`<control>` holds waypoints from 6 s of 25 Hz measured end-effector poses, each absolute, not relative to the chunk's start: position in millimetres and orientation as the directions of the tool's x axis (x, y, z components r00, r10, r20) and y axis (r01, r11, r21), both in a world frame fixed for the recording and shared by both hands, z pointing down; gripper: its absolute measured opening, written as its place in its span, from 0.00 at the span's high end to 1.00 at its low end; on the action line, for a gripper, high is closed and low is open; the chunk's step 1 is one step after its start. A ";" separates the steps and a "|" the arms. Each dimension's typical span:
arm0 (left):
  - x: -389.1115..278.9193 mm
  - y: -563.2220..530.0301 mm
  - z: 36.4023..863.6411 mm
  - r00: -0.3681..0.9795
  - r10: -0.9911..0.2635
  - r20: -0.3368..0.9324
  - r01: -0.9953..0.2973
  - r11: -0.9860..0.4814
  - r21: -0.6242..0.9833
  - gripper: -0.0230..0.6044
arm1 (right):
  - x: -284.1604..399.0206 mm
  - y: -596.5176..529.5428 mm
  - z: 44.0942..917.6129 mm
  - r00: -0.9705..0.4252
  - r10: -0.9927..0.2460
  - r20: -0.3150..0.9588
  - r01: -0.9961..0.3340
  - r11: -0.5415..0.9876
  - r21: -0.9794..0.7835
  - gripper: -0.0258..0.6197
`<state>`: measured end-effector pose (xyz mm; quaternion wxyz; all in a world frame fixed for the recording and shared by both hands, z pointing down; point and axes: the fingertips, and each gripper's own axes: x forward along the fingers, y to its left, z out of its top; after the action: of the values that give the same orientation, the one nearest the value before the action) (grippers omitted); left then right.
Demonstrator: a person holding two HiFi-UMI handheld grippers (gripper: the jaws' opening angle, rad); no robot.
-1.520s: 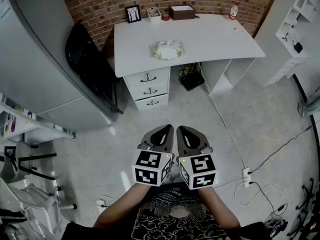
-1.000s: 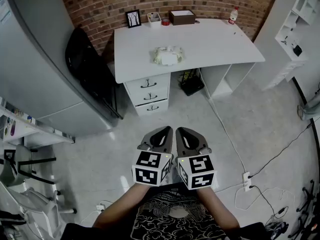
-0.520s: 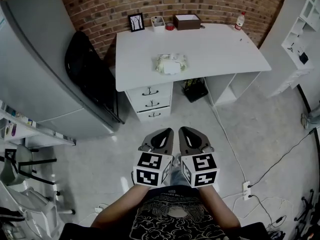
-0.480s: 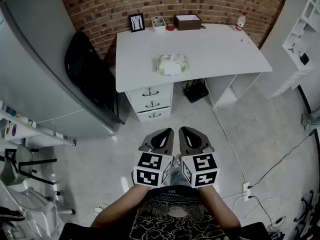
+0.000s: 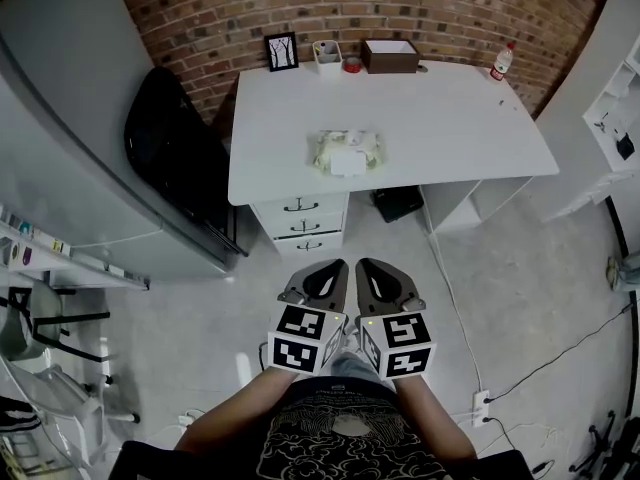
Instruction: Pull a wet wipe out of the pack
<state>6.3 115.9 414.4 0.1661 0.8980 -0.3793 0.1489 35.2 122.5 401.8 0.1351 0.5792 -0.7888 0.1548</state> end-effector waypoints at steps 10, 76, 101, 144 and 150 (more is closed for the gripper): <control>34.7 69.0 417.1 0.634 -0.649 0.421 -0.762 -0.617 0.196 0.94 | 61.5 73.5 402.1 -0.340 -0.847 0.408 -0.939 0.329 -0.098 0.93; 50.8 -197.4 450.5 0.634 -0.630 0.449 -0.766 -0.590 0.254 0.94 | 80.1 -185.3 442.2 -0.328 -0.783 0.528 -0.928 0.371 -0.026 0.93; 58.1 -248.4 478.5 0.678 -0.554 0.484 -0.716 -0.647 0.263 0.94 | 90.1 -233.0 486.5 -0.239 -0.763 0.600 -0.959 0.283 -0.021 0.89; 49.3 -259.1 485.4 0.663 -0.562 0.495 -0.732 -0.625 0.272 0.94 | 98.1 -246.3 497.0 -0.217 -0.753 0.621 -0.962 0.274 -0.002 0.94; 49.8 -257.1 485.0 0.663 -0.562 0.495 -0.732 -0.625 0.272 0.94 | 98.5 -244.8 496.8 -0.234 -0.753 0.615 -0.962 0.272 -0.033 0.94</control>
<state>49.8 -257.1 485.0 0.2308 0.8822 -0.3666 0.1845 98.5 -244.8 496.8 0.2501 0.5660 -0.7573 0.2088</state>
